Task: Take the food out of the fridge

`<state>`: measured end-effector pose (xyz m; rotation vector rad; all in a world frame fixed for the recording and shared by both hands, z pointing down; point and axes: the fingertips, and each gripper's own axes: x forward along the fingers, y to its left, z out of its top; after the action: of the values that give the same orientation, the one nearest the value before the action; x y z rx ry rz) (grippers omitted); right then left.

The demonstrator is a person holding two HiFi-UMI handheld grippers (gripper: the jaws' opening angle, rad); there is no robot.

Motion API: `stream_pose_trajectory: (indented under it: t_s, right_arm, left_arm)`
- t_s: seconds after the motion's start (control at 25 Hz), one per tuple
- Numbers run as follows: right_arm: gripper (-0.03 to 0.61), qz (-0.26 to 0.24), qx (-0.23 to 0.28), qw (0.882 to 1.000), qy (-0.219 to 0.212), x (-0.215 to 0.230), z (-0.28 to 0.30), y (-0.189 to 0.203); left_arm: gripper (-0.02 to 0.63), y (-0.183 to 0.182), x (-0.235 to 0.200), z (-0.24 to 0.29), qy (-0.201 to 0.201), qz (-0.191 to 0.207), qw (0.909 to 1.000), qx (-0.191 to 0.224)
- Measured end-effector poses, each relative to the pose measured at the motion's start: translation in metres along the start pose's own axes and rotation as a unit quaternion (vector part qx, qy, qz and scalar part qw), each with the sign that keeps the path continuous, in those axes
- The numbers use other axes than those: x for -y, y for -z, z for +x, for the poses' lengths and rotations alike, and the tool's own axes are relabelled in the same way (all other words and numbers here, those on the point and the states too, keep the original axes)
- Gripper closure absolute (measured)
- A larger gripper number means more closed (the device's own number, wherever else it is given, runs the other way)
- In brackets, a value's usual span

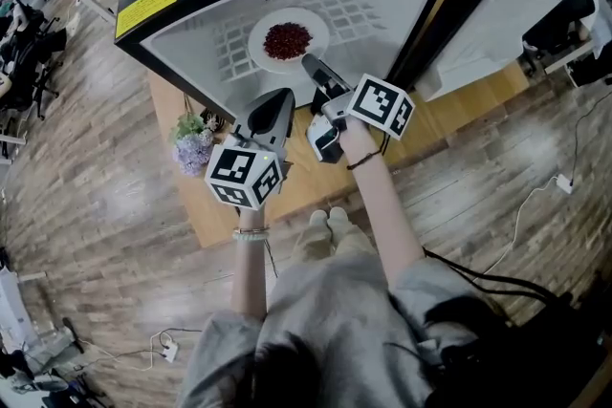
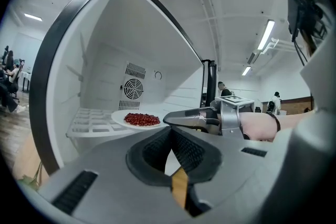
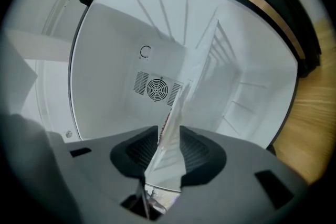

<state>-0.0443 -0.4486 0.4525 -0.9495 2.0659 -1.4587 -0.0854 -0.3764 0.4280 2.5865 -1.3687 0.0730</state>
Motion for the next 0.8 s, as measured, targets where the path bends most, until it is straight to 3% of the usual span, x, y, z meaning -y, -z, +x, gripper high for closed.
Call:
stream_pose_trajectory:
  t_s: [0.16,0.4,0.8]
  right_arm:
    - [0.521,0.053,-0.003,0.998,-0.016,-0.003,0.006,0.001]
    - [0.534,0.104,0.003,0.994,-0.02,-0.002,0.008,0.001]
    - [0.545,0.147,0.013,0.989,-0.023,-0.002,0.007,0.001]
  left_arm:
    - [0.606,-0.002,-0.004,-0.002,-0.006,0.0,1.0,0.003]
    - [0.606,-0.007,-0.007,-0.005,-0.011,0.002,0.9999,0.009]
    - [0.606,-0.011,-0.003,-0.006,-0.01,0.005,0.9999,0.012]
